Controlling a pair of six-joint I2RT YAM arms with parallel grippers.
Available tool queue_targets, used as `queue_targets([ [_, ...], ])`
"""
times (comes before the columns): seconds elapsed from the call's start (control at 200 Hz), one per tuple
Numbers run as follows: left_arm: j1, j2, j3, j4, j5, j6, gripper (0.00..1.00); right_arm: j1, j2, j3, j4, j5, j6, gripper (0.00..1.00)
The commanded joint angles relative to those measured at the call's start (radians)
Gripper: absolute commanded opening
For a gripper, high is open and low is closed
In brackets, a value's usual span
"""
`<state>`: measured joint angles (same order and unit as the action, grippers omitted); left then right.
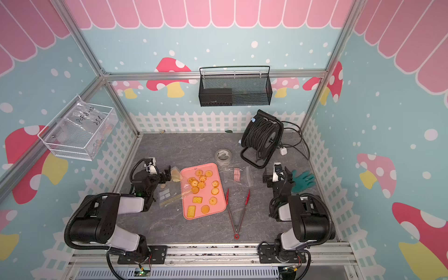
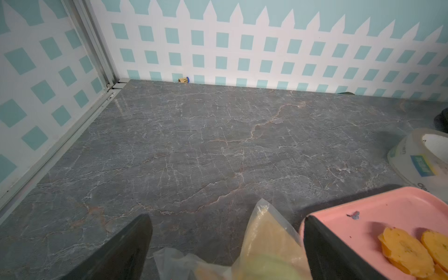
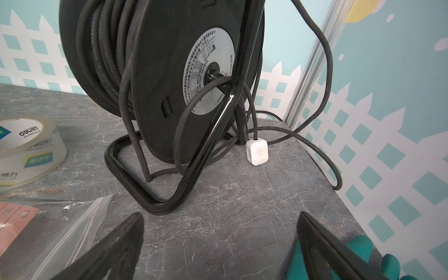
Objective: Put the cookies into a resealable bag to prevent moisture
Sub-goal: Pick up the ziploc bag from the center of the board.
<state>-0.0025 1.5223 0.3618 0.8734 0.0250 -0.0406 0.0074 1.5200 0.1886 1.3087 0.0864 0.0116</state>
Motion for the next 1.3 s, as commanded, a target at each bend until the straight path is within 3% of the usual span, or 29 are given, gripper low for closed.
queue_targets([
  [0.0,-0.003,0.012,0.019,0.027,-0.012,0.025,1.0,-0.007,0.009,0.01,0.02,-0.009,-0.019,1.0],
  [1.106,0.004,0.016,0.029,0.011,-0.001,0.02,1.0,-0.007,0.008,0.013,0.016,-0.013,-0.015,1.0],
  [1.296,0.013,-0.081,0.006,-0.022,0.021,0.015,1.0,-0.007,-0.066,-0.003,-0.01,-0.031,-0.024,1.0],
])
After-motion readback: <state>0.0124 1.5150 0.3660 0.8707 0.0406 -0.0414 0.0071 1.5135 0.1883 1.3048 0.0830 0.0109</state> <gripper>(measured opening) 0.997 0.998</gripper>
